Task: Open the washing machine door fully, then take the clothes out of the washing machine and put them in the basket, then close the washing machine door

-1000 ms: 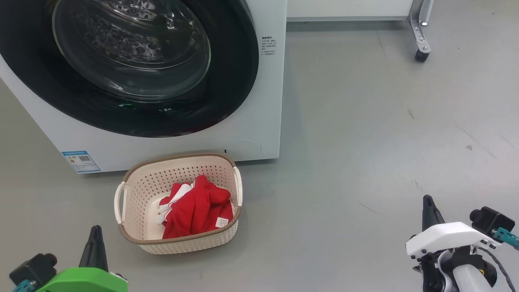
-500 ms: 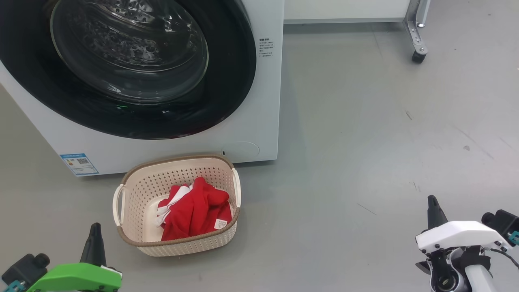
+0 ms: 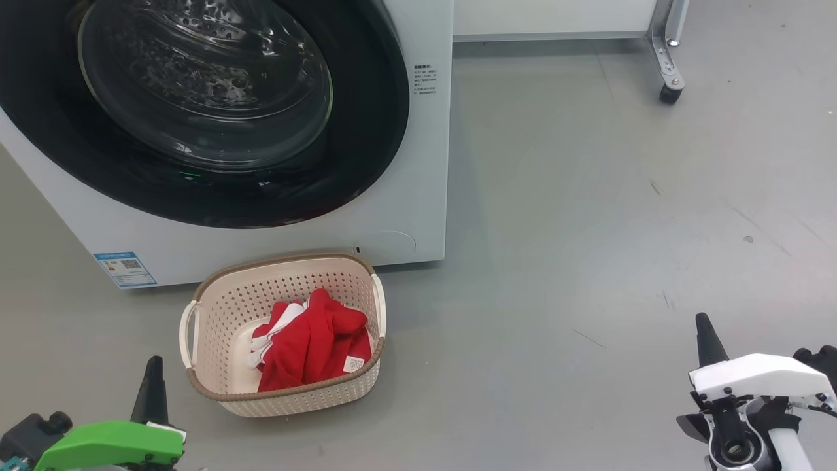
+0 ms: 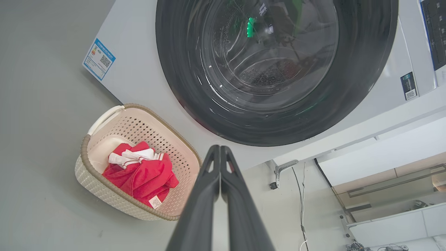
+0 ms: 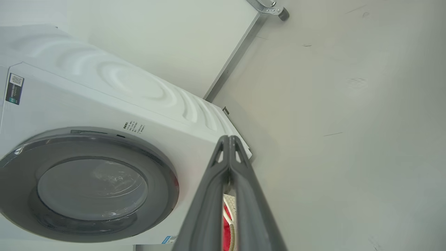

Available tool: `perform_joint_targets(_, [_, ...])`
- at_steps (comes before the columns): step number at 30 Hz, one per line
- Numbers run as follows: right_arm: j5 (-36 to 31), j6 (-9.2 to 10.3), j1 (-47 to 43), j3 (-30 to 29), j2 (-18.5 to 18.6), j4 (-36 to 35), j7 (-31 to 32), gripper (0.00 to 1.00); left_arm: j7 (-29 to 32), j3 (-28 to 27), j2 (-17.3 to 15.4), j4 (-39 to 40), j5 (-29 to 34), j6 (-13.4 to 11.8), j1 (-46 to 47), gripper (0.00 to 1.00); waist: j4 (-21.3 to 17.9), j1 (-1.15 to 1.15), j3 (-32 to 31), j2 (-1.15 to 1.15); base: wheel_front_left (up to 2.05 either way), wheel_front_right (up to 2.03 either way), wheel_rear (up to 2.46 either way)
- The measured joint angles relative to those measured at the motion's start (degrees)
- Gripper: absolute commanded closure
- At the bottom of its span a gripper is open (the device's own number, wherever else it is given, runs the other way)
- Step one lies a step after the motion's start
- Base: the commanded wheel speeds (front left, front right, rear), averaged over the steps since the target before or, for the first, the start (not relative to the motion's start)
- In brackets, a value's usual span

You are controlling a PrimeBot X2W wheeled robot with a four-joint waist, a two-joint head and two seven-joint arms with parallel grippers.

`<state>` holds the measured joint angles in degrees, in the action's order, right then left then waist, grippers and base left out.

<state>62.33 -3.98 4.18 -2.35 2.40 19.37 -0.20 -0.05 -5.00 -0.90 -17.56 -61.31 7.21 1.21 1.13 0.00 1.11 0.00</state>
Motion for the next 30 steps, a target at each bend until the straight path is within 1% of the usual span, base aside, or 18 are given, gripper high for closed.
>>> perform_joint_targets(12, [8.84,-0.70,0.00,-1.78,-0.07,-0.80,2.01,1.00,2.18,-0.10,-0.09,0.41,-9.16,0.00,0.83,1.00,-0.35,0.00,-0.29,0.00,0.00,0.00,0.00])
perform_joint_targets(19, [13.82,-1.43,0.00,-2.87,-0.09,-1.33,3.27,1.00,3.28,-0.15,-0.13,0.59,-14.23,0.00,1.19,1.00,-0.55,0.00,-0.46,0.00,0.00,0.00,0.00])
perform_joint_targets(24, [17.49,-1.53,0.00,-3.57,-0.10,-1.62,4.21,1.00,4.11,-0.19,-0.23,0.77,-17.96,0.00,1.29,1.00,-0.70,0.00,-0.59,0.00,0.00,0.00,0.00])
perform_joint_targets(26, [19.04,-1.96,0.00,-3.88,-0.10,-1.78,4.48,1.00,4.58,-0.21,-0.25,0.80,-19.69,0.00,1.42,1.00,-0.75,0.00,-0.64,0.00,0.00,0.00,0.00])
perform_joint_targets(30, [21.96,-2.02,0.00,-4.48,-0.11,-2.07,5.27,1.00,5.33,-0.23,-0.30,0.89,-22.81,0.00,1.93,1.00,-0.87,0.00,-0.74,0.00,0.00,0.00,0.00])
